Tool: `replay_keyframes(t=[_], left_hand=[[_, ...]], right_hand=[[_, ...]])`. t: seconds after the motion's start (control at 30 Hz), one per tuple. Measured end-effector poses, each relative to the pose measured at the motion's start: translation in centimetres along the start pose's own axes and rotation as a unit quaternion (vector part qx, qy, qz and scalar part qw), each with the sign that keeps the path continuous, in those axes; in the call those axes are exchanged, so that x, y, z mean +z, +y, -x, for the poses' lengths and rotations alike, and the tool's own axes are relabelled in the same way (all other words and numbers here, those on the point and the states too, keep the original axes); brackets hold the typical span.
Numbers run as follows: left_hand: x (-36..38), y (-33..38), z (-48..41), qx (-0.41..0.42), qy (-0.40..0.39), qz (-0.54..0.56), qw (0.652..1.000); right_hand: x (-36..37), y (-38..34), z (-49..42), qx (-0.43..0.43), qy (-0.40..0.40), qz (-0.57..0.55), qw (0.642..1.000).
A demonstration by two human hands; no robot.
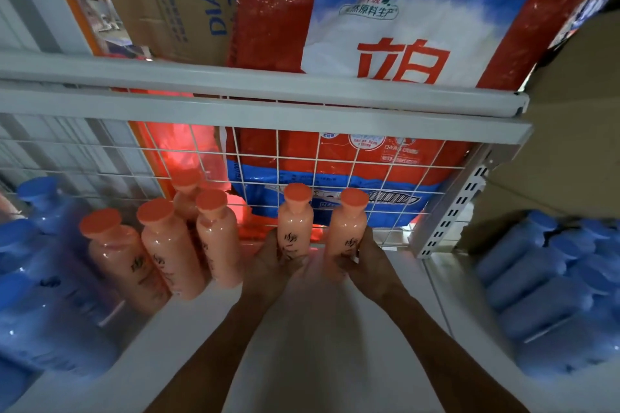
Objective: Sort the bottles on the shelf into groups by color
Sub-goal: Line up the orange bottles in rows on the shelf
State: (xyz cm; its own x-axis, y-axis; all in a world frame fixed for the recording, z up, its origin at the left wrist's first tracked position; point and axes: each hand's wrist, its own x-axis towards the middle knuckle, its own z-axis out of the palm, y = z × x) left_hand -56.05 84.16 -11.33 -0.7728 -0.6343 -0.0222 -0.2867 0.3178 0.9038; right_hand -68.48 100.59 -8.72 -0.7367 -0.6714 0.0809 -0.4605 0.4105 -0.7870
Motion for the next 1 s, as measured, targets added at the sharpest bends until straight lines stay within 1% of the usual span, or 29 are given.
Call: replay_keyframes(t=[0.1, 0.3, 0.5, 0.8, 1.0], left_hand=[[0.7, 0.2, -0.4, -0.005, -0.016, 0.015, 1.0], [3.4, 1.1, -0.8, 0.006, -0.018, -0.014, 1.0], [5.1, 1.5, -1.0, 0.013, 0.003, -0.026, 1.0], [5.7, 1.7, -2.0, 0.024, -0.011, -0.01, 1.0], [5.5, 1.7, -1.8, 0.019, -0.037, -0.002, 0.999]], right_hand=[[-1.6, 1.0, 0.3, 0.012, 0.008, 0.0, 1.0], [-4.6, 2.9, 0.2, 0.018, 0.019, 0.015, 1.0], [-4.6, 3.6, 0.0, 0.005, 0.019, -0.004, 1.0], [-4.4, 3.8, 0.0, -0.002, 0.035, -0.021, 0.999], [-3.8, 4.2, 0.1, 0.055, 0.051, -0.028, 0.997]])
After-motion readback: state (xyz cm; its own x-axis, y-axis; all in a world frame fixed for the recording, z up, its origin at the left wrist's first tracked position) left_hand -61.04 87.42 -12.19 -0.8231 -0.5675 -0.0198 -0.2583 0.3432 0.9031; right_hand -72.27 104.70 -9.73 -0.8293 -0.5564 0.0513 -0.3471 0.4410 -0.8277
